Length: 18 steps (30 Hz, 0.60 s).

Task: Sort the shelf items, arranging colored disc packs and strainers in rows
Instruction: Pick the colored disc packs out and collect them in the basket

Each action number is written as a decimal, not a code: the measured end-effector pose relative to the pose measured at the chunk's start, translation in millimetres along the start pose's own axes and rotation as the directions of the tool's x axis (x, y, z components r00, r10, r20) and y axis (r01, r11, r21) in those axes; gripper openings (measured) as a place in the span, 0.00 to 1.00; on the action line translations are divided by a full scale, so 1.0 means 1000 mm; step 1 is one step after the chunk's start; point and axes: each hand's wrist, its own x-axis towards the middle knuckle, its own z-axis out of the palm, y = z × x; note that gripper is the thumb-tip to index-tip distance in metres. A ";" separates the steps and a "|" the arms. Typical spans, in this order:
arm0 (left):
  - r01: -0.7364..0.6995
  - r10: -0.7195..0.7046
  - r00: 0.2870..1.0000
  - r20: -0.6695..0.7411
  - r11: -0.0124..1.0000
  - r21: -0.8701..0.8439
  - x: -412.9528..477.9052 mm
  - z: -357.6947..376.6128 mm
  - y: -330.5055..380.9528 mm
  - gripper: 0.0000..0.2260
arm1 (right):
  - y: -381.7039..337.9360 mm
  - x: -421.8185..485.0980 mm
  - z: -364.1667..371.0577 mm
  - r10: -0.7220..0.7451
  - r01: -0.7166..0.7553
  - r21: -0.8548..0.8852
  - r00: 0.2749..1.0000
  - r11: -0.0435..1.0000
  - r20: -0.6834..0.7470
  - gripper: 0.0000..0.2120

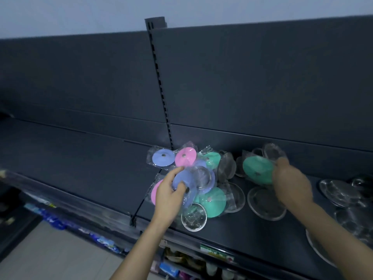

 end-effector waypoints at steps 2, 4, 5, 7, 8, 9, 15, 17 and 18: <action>-0.034 0.034 0.999 -0.022 0.999 0.003 0.005 -0.010 -0.001 0.19 | -0.005 -0.001 -0.006 0.016 -0.005 0.161 0.998 0.987 -0.068 0.02; -0.069 0.070 0.996 -0.054 0.997 0.016 0.012 -0.020 -0.003 0.18 | -0.011 -0.002 -0.012 0.076 -0.036 0.347 0.992 0.937 -0.103 0.04; -0.085 0.087 0.994 -0.073 0.996 0.038 0.016 -0.025 -0.004 0.17 | -0.014 -0.002 -0.015 0.111 -0.060 0.424 0.989 0.904 -0.097 0.05; -0.138 0.151 0.984 -0.091 0.980 0.141 0.024 -0.035 -0.009 0.18 | -0.020 -0.004 -0.020 0.156 -0.091 0.515 0.984 0.852 -0.085 0.06; -0.186 0.208 0.975 -0.073 0.955 0.232 0.028 -0.040 -0.013 0.18 | -0.021 -0.005 -0.022 0.177 -0.103 0.546 0.981 0.832 -0.085 0.06; -0.238 0.263 0.964 -0.030 0.912 0.333 0.032 -0.044 -0.017 0.19 | -0.022 -0.006 -0.022 0.201 -0.118 0.572 0.976 0.812 -0.085 0.06; -0.308 0.147 0.944 0.296 0.717 0.626 0.047 -0.051 -0.057 0.18 | -0.033 -0.009 -0.020 0.377 -0.234 0.751 0.926 0.617 -0.022 0.08; -0.284 0.037 0.934 0.357 0.683 0.673 0.048 -0.049 -0.074 0.20 | -0.038 -0.013 -0.017 0.425 -0.259 0.832 0.905 0.490 0.032 0.07; -0.258 -0.041 0.924 0.380 0.666 0.700 0.049 -0.048 -0.081 0.26 | -0.040 -0.014 -0.016 0.435 -0.265 0.859 0.899 0.438 0.055 0.07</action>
